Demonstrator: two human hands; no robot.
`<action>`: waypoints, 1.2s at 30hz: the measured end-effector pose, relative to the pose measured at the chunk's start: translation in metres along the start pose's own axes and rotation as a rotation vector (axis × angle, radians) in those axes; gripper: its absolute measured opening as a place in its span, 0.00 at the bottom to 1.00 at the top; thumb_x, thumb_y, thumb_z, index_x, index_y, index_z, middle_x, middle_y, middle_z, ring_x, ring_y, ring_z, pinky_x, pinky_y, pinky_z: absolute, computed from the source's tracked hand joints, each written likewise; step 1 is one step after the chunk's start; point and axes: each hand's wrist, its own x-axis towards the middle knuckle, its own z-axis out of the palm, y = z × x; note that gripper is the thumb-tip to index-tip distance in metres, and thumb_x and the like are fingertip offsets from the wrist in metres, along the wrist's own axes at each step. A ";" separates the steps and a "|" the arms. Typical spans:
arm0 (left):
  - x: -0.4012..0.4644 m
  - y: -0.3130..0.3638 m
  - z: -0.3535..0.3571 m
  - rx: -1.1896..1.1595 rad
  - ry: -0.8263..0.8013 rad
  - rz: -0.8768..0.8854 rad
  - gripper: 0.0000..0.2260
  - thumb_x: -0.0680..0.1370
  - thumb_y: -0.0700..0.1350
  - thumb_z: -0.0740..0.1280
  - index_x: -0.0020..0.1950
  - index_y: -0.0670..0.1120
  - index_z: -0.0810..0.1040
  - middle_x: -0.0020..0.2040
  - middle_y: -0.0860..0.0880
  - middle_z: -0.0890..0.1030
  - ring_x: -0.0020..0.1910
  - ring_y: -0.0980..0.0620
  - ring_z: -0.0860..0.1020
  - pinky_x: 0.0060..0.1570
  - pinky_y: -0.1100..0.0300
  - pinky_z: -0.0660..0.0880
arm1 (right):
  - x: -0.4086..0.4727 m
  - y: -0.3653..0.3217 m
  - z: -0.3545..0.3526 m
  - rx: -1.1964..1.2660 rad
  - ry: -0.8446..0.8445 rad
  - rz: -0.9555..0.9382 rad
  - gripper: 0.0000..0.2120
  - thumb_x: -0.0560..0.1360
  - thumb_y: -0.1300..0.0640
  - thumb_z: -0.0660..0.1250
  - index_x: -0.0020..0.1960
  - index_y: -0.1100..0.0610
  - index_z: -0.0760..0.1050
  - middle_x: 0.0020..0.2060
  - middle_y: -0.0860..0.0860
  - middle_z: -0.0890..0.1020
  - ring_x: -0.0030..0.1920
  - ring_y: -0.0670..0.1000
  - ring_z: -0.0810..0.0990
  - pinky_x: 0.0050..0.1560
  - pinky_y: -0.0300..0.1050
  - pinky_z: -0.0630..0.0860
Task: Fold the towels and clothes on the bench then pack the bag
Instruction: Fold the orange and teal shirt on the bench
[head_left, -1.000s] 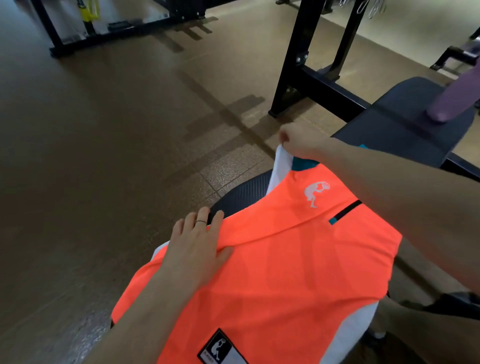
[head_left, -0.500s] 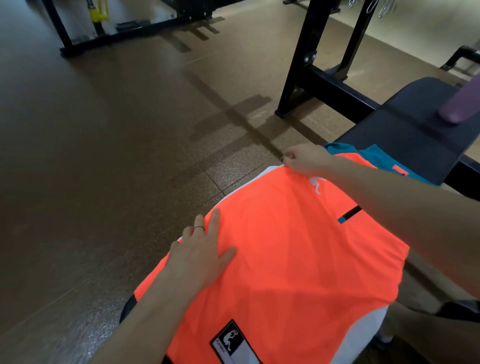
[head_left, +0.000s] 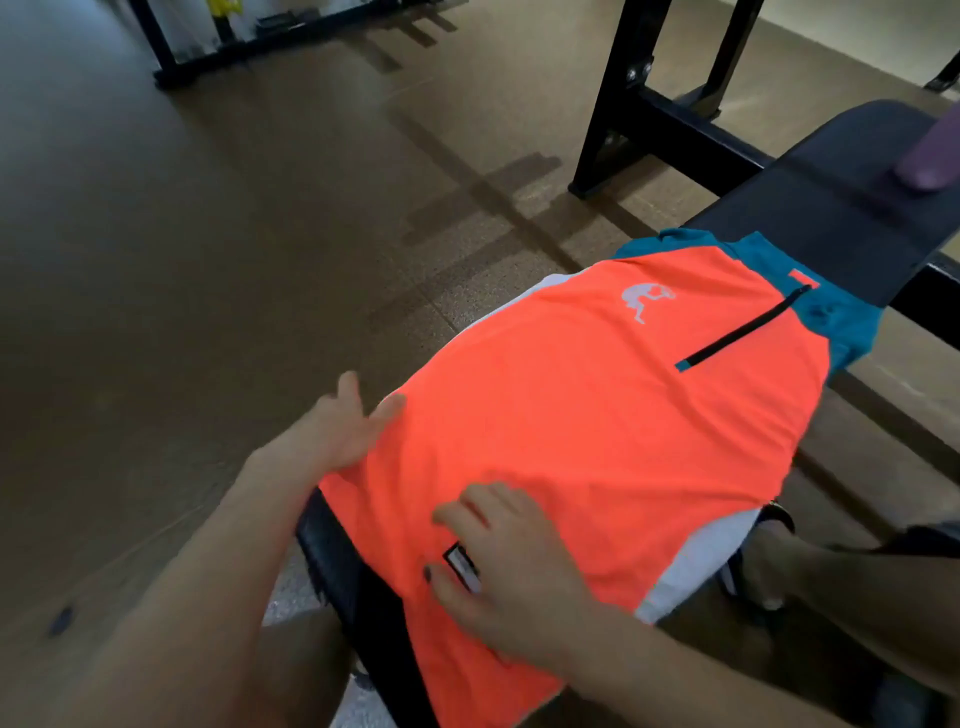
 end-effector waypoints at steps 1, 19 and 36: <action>0.001 -0.016 -0.002 -0.059 -0.015 -0.076 0.41 0.80 0.67 0.56 0.82 0.41 0.49 0.77 0.33 0.64 0.74 0.37 0.68 0.71 0.50 0.66 | -0.015 -0.020 0.009 -0.014 -0.040 -0.023 0.17 0.72 0.42 0.64 0.54 0.52 0.74 0.45 0.50 0.75 0.48 0.55 0.74 0.47 0.51 0.72; -0.030 -0.042 -0.012 -1.025 -0.058 -0.059 0.04 0.76 0.38 0.71 0.45 0.40 0.76 0.44 0.41 0.78 0.43 0.49 0.81 0.51 0.51 0.81 | -0.016 -0.041 -0.003 0.283 -0.042 0.449 0.09 0.71 0.62 0.63 0.48 0.52 0.69 0.31 0.48 0.74 0.33 0.52 0.71 0.39 0.51 0.66; -0.012 -0.035 -0.006 -0.236 0.139 0.093 0.02 0.73 0.42 0.68 0.41 0.46 0.76 0.41 0.48 0.79 0.43 0.47 0.77 0.41 0.57 0.72 | -0.016 -0.052 -0.001 -0.238 -0.179 0.364 0.21 0.69 0.61 0.66 0.59 0.55 0.63 0.52 0.54 0.73 0.52 0.60 0.77 0.40 0.50 0.64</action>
